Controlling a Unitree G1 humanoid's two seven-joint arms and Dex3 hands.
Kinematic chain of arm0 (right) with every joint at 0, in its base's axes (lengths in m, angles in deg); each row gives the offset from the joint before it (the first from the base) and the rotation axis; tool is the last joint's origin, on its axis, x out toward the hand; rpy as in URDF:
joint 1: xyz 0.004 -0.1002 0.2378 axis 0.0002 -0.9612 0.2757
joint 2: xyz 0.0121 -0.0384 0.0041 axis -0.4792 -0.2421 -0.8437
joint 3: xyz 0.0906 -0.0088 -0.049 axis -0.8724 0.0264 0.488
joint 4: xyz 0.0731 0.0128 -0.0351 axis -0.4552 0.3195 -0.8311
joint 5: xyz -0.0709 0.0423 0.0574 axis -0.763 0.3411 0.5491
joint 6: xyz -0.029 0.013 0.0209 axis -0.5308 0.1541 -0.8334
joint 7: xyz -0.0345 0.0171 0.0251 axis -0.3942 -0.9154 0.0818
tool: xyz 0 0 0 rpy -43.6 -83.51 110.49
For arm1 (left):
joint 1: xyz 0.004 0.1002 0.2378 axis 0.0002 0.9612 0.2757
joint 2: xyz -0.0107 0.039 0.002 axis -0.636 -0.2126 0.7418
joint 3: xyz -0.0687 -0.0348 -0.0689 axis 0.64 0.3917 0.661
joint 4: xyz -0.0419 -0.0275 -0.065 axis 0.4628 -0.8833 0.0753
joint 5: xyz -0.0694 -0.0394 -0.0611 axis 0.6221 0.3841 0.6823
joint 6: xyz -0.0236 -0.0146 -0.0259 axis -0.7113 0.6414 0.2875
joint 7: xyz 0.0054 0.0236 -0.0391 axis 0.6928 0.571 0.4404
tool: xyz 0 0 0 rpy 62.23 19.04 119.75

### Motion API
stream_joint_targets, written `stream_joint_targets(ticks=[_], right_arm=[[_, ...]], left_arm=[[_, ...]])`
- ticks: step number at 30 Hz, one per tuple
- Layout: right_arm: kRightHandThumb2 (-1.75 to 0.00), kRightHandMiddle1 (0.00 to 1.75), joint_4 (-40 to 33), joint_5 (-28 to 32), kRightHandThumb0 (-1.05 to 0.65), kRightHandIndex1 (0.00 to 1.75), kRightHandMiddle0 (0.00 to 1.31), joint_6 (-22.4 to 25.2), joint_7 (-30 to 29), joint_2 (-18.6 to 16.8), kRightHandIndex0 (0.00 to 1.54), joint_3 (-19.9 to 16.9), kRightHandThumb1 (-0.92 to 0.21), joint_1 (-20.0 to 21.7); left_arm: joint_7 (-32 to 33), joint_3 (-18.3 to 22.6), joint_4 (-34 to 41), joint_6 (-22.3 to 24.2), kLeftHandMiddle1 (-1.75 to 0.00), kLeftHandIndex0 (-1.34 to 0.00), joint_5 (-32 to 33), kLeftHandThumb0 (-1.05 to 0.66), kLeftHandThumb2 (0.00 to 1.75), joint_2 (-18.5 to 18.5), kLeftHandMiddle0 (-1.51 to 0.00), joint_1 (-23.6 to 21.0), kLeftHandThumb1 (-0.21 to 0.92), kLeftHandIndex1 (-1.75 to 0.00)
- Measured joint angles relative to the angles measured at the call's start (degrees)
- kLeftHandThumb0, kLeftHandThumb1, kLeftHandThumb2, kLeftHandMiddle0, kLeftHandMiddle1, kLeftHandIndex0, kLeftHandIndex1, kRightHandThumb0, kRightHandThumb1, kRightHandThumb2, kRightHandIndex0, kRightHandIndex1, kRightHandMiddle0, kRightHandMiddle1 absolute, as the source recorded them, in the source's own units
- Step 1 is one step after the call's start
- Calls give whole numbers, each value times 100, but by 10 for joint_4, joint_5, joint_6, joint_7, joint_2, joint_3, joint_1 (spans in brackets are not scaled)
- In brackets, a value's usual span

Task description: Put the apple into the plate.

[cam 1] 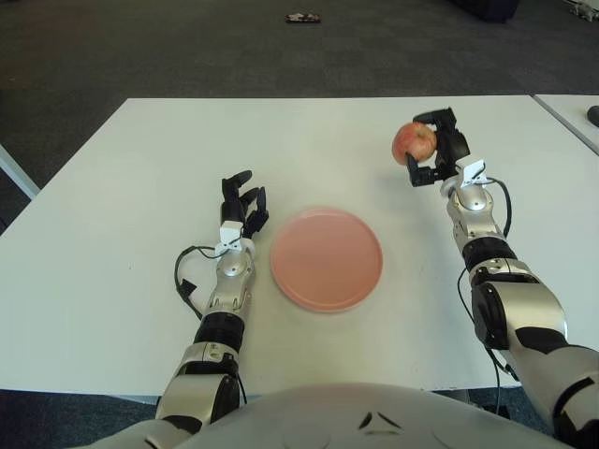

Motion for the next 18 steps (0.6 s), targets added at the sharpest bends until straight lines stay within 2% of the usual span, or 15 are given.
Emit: stream_joint_targets(ticks=[4, 8, 18], right_arm=[[-155, 175, -56, -2, 55, 175, 106, -29, -1, -6, 77, 5, -12, -14], [-155, 175, -88, -2, 55, 175, 106, -34, -2, -13, 77, 10, -13, -31], [-155, 175, -122, 4, 55, 175, 107, -39, 12, -22, 77, 17, -13, -61]], left_arm=[[-1, -1, 0, 0, -81, -9, 0, -73, 52, 0, -31, 0, 92, -122], [-2, -1, 0, 0, -81, -9, 0, -73, 52, 1, -31, 0, 92, -122], [0, -1, 1, 1, -81, -8, -1, -73, 52, 1, -31, 0, 92, -122]])
